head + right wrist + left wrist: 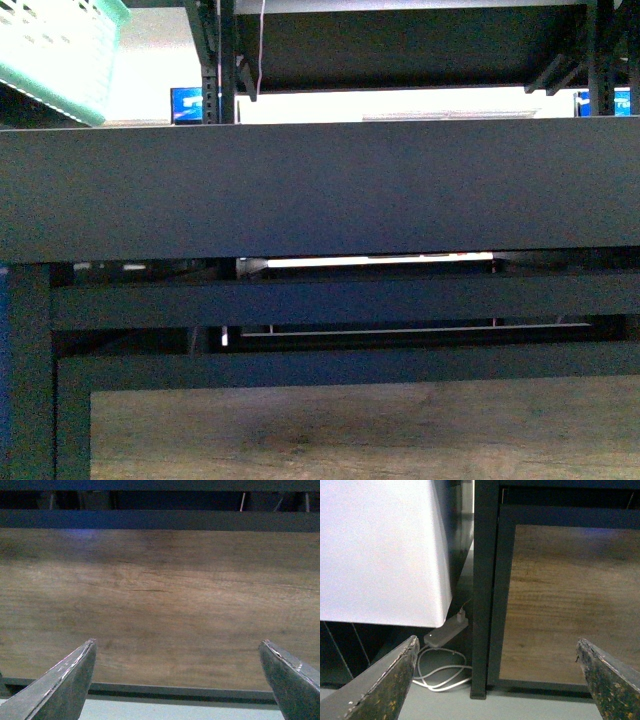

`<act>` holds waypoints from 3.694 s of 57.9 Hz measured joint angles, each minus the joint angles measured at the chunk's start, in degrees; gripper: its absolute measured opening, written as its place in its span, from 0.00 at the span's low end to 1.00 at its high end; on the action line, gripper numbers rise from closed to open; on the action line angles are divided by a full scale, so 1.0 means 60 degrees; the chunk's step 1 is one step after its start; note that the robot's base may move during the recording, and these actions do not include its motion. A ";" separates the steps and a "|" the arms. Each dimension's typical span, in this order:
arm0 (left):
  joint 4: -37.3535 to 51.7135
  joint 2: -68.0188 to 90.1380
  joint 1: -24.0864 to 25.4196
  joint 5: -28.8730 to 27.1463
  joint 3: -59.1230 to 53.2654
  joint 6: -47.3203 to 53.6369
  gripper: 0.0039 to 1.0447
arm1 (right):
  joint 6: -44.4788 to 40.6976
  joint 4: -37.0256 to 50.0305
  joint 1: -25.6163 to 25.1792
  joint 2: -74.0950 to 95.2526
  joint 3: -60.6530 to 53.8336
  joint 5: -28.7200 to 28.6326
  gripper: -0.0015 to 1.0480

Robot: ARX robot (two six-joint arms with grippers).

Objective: Pick lemon from shelf

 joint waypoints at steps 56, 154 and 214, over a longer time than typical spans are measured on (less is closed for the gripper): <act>0.0000 0.0000 0.0000 0.0000 0.0000 0.0000 0.92 | 0.0004 0.0000 0.0000 0.0000 0.0000 0.0018 0.93; 0.0004 0.0000 0.0000 0.0004 0.0000 0.0007 0.92 | 0.0004 0.0000 0.0000 0.0000 0.0000 0.0015 0.93; 0.0838 0.4572 0.2350 0.1330 0.2878 -0.4022 0.92 | 0.0004 0.0007 0.0000 0.0000 0.0000 0.0011 0.93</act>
